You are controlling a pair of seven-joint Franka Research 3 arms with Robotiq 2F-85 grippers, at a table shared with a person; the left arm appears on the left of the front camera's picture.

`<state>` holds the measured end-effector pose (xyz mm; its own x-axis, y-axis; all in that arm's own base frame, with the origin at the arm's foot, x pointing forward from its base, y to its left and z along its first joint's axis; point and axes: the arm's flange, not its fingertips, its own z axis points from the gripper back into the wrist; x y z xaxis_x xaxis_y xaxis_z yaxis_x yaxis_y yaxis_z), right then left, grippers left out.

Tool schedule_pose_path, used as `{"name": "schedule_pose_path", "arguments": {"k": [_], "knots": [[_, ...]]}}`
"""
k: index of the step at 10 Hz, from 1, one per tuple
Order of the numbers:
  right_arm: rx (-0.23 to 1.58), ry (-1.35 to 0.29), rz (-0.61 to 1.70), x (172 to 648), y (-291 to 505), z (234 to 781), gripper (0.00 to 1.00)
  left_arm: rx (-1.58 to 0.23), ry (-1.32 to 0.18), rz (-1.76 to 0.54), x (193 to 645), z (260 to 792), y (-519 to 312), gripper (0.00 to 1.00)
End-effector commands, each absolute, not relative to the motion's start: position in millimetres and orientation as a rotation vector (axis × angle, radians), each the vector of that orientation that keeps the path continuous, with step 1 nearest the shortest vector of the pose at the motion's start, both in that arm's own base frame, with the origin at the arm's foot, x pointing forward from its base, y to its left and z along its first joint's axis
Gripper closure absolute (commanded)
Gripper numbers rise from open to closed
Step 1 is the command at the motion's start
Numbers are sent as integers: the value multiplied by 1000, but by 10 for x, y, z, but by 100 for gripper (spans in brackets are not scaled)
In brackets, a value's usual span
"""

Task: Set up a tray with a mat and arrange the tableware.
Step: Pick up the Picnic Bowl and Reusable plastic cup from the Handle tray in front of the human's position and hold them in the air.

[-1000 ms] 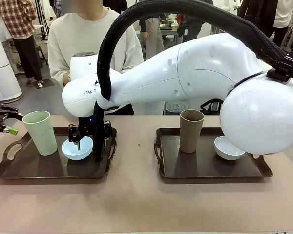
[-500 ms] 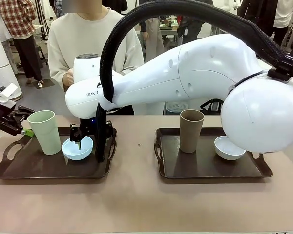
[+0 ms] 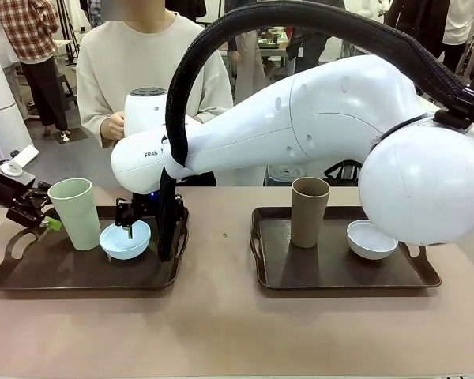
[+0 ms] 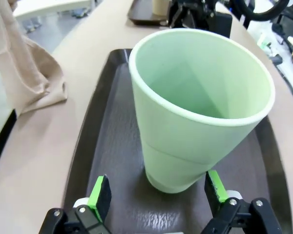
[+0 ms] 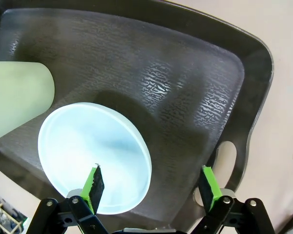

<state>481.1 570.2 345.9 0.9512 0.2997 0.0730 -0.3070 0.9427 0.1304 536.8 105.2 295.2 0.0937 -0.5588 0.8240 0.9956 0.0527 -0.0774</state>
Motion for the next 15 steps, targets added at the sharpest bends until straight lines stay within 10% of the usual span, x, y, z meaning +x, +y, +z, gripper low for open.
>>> {"name": "schedule_pose_path", "arguments": {"k": [1, 15], "knots": [[157, -66, 322, 4802, 5667, 3432, 0, -816, -692, -1376, 5290, 2922, 963, 0], [190, -31, 336, 5002, 5872, 3234, 0, -906, -722, -1481, 5136, 2796, 353, 0]]}}
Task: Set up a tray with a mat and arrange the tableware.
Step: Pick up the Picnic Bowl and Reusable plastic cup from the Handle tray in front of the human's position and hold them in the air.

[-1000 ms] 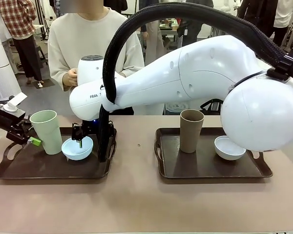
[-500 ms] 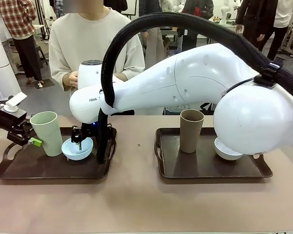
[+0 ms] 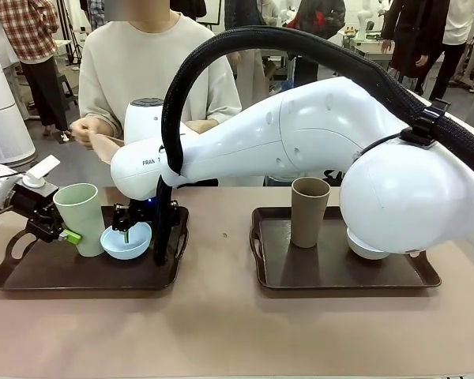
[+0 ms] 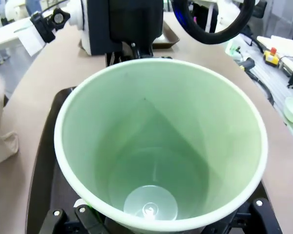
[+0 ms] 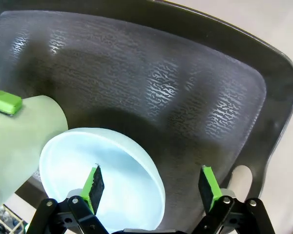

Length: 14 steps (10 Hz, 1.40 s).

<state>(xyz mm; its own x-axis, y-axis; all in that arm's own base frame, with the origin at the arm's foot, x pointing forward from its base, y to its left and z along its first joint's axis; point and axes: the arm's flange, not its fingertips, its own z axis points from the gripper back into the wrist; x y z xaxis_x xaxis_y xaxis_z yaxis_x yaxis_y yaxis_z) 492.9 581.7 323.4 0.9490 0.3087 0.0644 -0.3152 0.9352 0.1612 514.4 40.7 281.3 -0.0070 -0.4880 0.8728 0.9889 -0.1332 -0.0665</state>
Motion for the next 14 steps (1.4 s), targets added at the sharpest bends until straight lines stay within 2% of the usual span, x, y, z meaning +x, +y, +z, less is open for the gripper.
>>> {"name": "schedule_pose_path", "arguments": {"k": [1, 2, 3, 4, 5, 6, 7, 8, 9, 10, 11, 13, 14], "knots": [[182, -47, 359, 5012, 5865, 3224, 39, -894, -723, -1487, 5160, 2762, 322, 0], [180, -53, 363, 4991, 5860, 3222, 56, -885, -730, -1491, 5231, 2755, 282, 46], [181, -54, 365, 4994, 5861, 3222, 95, -883, -734, -1487, 5243, 2747, 302, 47], [180, -57, 367, 4996, 5863, 3224, 100, -880, -738, -1486, 5265, 2727, 328, 94], [177, -57, 366, 4986, 5861, 3224, 100, -879, -740, -1486, 5271, 2731, 338, 95], [175, -62, 361, 4968, 5858, 3236, 100, -875, -738, -1482, 5273, 2733, 371, 100], [170, -63, 359, 4947, 5847, 3240, 94, -868, -739, -1478, 5269, 2735, 394, 100], [159, -70, 354, 4922, 5830, 3265, 100, -849, -735, -1476, 5272, 2726, 466, 100], [149, -76, 349, 4892, 5814, 3289, 100, -838, -732, -1470, 5263, 2734, 522, 66], [145, -80, 345, 4875, 5801, 3314, 100, -821, -732, -1468, 5252, 2765, 593, 66], [141, -80, 342, 4865, 5785, 3322, 100, -812, -739, -1459, 5235, 2807, 663, 100], [84, -20, 328, 4817, 5749, 3453, 100, -767, -700, -1414, 5142, 3019, 818, 100], [71, -31, 312, 4702, 5621, 3716, 100, -753, -712, -1380, 5014, 3317, 984, 100]]}}
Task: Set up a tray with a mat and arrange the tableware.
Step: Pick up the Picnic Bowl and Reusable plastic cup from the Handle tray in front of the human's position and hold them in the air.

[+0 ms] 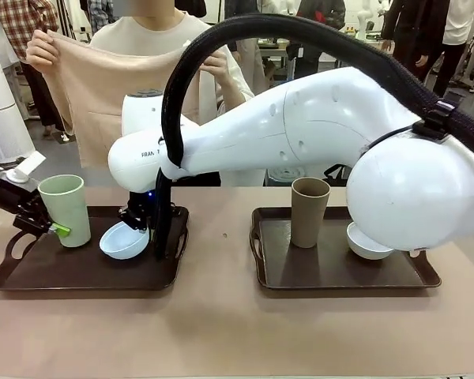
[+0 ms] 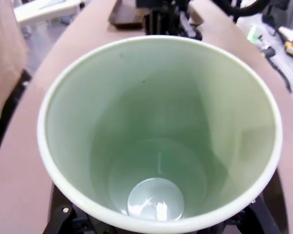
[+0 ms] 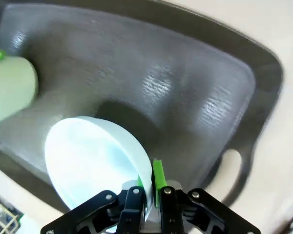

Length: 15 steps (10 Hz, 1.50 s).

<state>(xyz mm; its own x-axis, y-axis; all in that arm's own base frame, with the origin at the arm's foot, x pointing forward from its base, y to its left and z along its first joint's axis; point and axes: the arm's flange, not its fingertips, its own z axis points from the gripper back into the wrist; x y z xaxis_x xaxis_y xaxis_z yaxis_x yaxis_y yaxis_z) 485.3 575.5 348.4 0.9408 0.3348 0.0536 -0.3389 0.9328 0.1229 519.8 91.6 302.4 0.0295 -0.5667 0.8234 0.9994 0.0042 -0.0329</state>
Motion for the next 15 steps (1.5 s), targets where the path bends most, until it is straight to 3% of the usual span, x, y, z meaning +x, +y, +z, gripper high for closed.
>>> {"name": "schedule_pose_path", "arguments": {"k": [1, 4, 8, 10, 15], "knots": [[69, -53, 300, 4627, 5538, 3893, 100, -722, -721, -1360, 4938, 3544, 1091, 100], [72, -191, 248, 4226, 5334, 4679, 100, -675, -796, -1344, 4557, 4445, 1385, 100], [81, -332, 190, 3722, 5151, 5412, 100, -634, -822, -1385, 4173, 5073, 1388, 100], [144, -344, 197, 3640, 5084, 5523, 100, -614, -813, -1380, 4072, 5193, 1472, 100], [108, -307, 219, 3780, 5231, 5612, 100, -623, -836, -1399, 4220, 5142, 1431, 100]]}}
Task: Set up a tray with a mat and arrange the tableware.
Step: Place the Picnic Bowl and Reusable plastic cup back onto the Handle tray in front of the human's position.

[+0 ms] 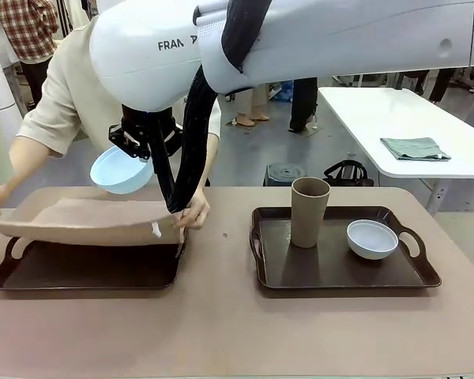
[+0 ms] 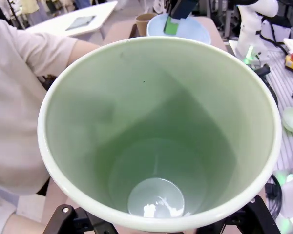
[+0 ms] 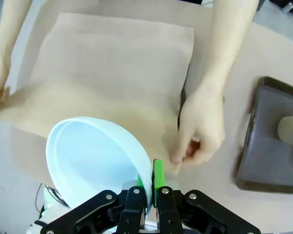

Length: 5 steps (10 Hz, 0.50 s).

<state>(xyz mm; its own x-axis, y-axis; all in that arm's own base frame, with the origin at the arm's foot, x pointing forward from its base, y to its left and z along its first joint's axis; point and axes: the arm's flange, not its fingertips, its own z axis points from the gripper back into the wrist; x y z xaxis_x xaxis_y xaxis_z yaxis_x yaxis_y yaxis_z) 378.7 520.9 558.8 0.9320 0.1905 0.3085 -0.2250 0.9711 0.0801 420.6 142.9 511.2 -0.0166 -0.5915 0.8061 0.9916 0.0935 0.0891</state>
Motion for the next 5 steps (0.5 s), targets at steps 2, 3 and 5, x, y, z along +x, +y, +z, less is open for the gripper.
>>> {"name": "schedule_pose_path", "arguments": {"k": [2, 3, 5], "knots": [[108, -307, 219, 3780, 5231, 5612, 100, -623, -836, -1399, 4220, 5142, 1431, 100], [108, -307, 219, 3780, 5231, 5612, 100, -623, -836, -1399, 4220, 5142, 1431, 100], [108, -307, 219, 3780, 5231, 5612, 100, -623, -836, -1399, 4220, 5142, 1431, 100]]}}
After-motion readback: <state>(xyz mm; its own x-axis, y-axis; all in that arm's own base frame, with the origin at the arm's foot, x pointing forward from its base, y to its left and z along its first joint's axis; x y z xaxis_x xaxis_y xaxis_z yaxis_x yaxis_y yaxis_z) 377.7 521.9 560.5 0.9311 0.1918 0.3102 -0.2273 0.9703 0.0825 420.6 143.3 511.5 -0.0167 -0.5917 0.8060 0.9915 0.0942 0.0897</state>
